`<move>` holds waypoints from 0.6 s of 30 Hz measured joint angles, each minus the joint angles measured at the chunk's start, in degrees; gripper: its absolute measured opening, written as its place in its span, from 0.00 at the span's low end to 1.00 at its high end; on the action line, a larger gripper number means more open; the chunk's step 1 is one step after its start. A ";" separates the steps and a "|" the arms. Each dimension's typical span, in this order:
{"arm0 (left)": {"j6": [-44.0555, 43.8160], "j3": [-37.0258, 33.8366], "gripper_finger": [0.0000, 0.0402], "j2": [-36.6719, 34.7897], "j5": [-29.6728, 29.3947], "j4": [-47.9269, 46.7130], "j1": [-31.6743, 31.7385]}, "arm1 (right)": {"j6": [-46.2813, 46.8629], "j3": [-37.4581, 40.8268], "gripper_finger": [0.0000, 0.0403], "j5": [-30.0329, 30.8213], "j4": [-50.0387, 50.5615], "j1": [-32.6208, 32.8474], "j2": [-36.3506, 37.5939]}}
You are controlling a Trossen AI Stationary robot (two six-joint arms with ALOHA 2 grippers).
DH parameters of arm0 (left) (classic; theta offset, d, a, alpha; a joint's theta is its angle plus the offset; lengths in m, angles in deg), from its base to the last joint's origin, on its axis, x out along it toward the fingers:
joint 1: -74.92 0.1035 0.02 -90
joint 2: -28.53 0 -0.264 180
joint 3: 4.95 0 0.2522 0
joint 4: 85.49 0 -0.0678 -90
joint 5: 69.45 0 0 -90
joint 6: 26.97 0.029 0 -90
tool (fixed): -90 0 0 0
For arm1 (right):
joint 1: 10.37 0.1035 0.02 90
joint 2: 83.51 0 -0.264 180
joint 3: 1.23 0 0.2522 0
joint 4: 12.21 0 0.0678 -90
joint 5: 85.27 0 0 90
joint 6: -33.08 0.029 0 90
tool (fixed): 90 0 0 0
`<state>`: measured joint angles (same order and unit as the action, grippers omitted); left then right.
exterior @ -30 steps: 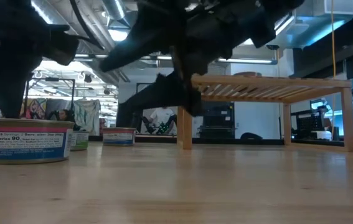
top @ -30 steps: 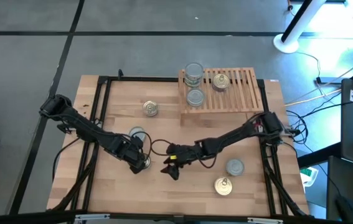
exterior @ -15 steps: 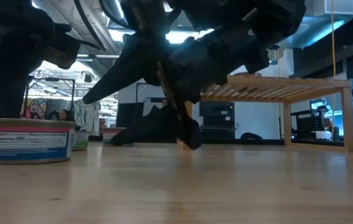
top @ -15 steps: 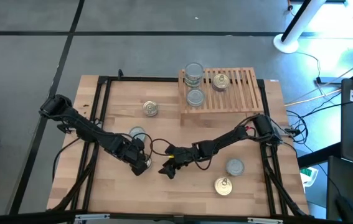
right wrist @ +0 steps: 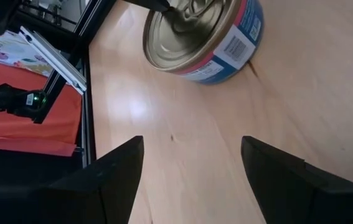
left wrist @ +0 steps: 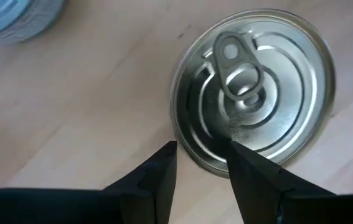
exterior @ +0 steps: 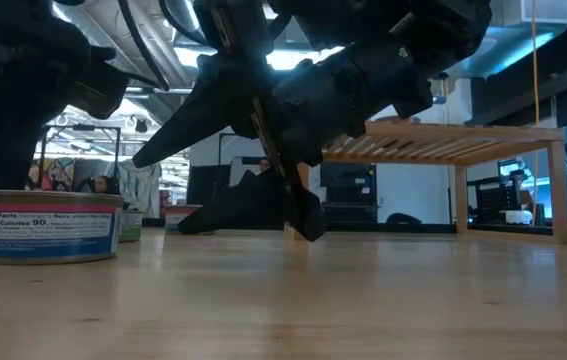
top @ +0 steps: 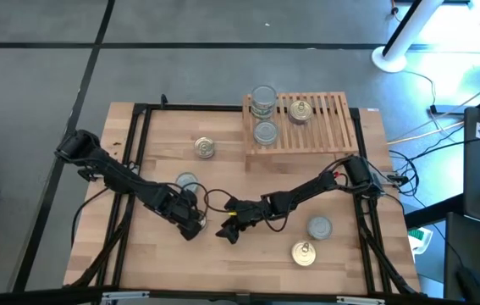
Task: Stack canned seafood by type on shelf
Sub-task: Stack the blue pink tuna can on top of the blue pink tuna can on the shelf
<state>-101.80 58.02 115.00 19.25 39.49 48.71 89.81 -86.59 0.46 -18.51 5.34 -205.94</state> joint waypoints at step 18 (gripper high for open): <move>1.99 -0.09 0.01 0.27 0.20 4.97 0.00 | 8.80 0.00 0.67 -5.16 0.55 0.02 0.00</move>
<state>-99.81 57.93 115.27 19.45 44.45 48.71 98.61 -86.59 -4.70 -17.96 5.36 -205.94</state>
